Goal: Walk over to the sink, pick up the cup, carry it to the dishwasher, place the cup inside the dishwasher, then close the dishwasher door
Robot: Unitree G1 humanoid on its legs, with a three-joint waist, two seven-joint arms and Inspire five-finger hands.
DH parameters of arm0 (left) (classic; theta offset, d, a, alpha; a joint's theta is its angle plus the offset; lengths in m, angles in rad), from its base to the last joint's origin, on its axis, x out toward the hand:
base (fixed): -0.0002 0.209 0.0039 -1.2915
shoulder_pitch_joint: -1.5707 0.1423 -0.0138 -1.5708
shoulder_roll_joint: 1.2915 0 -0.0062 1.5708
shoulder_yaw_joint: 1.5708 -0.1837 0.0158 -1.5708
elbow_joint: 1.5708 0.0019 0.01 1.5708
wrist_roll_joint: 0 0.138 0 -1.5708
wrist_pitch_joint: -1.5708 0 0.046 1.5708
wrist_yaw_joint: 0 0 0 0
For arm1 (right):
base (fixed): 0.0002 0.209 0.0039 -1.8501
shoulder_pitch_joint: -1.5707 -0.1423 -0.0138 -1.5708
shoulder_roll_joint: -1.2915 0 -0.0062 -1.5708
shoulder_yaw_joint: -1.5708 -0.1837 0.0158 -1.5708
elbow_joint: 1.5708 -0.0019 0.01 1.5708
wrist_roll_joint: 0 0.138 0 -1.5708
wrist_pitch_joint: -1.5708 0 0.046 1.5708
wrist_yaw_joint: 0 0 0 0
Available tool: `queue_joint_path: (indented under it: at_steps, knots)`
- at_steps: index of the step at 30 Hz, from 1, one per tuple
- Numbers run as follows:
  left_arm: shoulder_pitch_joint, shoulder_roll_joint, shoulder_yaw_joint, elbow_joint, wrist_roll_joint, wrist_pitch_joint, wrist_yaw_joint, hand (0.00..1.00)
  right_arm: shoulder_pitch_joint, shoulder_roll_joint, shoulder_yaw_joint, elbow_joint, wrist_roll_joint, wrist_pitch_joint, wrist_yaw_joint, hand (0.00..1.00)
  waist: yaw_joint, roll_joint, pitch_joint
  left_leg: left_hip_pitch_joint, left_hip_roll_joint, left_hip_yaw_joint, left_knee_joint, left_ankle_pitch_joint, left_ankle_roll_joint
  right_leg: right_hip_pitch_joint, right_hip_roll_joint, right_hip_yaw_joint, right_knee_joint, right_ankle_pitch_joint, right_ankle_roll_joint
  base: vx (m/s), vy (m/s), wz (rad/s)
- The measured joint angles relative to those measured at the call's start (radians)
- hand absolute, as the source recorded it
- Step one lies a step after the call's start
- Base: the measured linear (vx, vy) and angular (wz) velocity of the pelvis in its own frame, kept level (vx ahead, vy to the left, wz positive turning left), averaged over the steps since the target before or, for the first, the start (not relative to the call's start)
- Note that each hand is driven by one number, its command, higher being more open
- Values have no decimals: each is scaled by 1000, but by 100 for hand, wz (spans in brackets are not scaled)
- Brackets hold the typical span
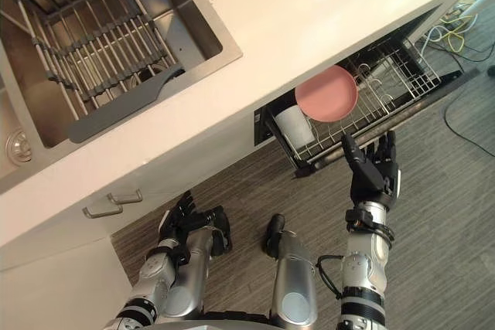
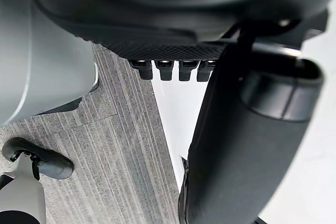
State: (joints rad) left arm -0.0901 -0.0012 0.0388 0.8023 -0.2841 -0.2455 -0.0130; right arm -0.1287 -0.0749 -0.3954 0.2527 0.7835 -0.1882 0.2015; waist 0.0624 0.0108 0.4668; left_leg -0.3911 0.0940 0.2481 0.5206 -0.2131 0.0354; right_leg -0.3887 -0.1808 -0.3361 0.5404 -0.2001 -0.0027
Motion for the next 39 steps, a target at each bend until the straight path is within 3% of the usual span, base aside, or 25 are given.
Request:
queue_joint_path:
  at_steps: [7,14,21,24,32,39]
  knots:
    - [0,-15,3,-11,-12,22,-20,100,-136,-10,25,35,-26,36,-5,100,9,26,0,-10,-14,-42,-14,31,-7,3,-18,-43,23,-16,-14,-13,-60,19]
    - [1,-26,24,-14,-12,32,-33,100,-305,-21,95,56,-1,33,2,100,11,32,-2,-12,-23,-83,-37,64,-16,6,-30,-85,44,-35,-31,-48,-71,17]
    - [6,-28,32,-13,-12,29,-40,100,-371,-52,101,147,-1,36,26,100,10,36,-4,-6,-20,-119,-87,109,-26,21,-25,-138,25,-37,-32,-57,-65,14]
    - [11,-28,33,-12,-12,28,-62,100,-399,-52,103,157,-2,50,30,100,21,49,-12,-8,-4,-117,-113,129,-33,24,-20,-178,-2,-26,-42,-39,-34,-9]
    - [25,-27,30,-10,-9,28,-72,100,-413,-89,160,157,-110,119,22,100,25,51,-13,57,31,-110,-207,186,-68,74,45,-198,-97,5,-68,-10,-52,-10]
    - [28,6,-24,20,3,29,-57,100,-347,-168,277,114,-309,124,-46,100,20,37,-21,138,41,-129,-311,216,-92,157,112,-193,-230,62,-99,33,-28,-8]
